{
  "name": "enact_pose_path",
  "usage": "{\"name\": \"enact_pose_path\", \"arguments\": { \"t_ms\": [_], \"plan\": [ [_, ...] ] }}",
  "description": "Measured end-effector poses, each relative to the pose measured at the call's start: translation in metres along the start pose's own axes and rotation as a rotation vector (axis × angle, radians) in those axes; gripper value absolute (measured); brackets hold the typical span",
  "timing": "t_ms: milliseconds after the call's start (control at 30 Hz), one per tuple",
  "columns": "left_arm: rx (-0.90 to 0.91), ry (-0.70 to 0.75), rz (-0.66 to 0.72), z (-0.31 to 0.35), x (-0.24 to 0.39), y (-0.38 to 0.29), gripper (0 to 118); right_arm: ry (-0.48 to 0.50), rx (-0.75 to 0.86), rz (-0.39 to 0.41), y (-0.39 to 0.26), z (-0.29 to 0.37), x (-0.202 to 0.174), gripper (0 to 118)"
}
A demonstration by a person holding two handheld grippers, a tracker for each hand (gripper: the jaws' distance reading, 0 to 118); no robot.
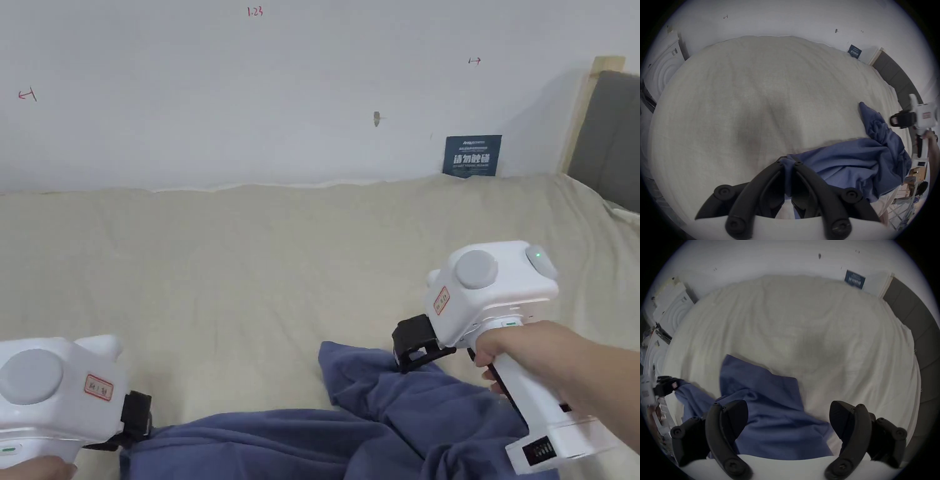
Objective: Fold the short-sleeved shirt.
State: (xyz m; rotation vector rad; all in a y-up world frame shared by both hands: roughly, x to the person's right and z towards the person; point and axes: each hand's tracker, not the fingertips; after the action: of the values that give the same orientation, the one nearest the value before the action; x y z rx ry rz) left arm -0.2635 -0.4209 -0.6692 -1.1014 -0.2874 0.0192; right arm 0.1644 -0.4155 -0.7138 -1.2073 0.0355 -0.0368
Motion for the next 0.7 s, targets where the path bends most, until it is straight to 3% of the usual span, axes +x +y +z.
{"name": "enact_pose_path", "arguments": {
  "t_ms": [67,100,167,267,333,367,433,500,600,667,700],
  "plan": [
    [0.0,-0.006,0.003,-0.001,-0.004,0.0,6,0.016,-0.046,-0.031,0.006,-0.014,-0.001,99],
    [0.001,-0.005,0.006,-0.003,-0.005,-0.001,6,0.037,-0.073,-0.028,0.004,-0.019,-0.003,74],
    [-0.005,-0.017,0.024,-0.004,-0.007,-0.004,6,0.102,-0.104,0.006,-0.001,-0.02,-0.005,8],
    [-0.012,-0.027,0.05,-0.008,-0.01,-0.007,6,0.089,-0.076,0.052,-0.007,-0.01,-0.005,9],
    [-0.011,-0.028,0.054,-0.009,-0.014,-0.008,6,0.138,-0.052,0.034,-0.007,0.0,0.006,9],
    [-0.005,-0.024,0.055,-0.008,-0.014,-0.009,6,0.206,-0.02,-0.03,-0.008,0.009,0.016,9],
    [0.026,-0.022,0.072,0.0,-0.015,-0.01,6,0.475,0.041,-0.202,-0.018,0.03,0.036,9],
    [0.059,-0.05,0.101,0.015,-0.016,-0.009,6,0.563,0.09,-0.254,-0.028,0.055,0.052,9],
    [0.128,-0.059,0.105,0.051,-0.014,-0.006,6,0.433,0.163,-0.154,-0.047,0.107,0.062,9],
    [0.159,-0.073,0.101,0.08,-0.014,-0.004,6,0.365,0.242,-0.159,-0.063,0.143,0.064,9],
    [0.184,-0.085,0.106,0.099,-0.013,-0.005,6,0.39,0.257,-0.2,-0.073,0.161,0.07,9]
  ]
}}
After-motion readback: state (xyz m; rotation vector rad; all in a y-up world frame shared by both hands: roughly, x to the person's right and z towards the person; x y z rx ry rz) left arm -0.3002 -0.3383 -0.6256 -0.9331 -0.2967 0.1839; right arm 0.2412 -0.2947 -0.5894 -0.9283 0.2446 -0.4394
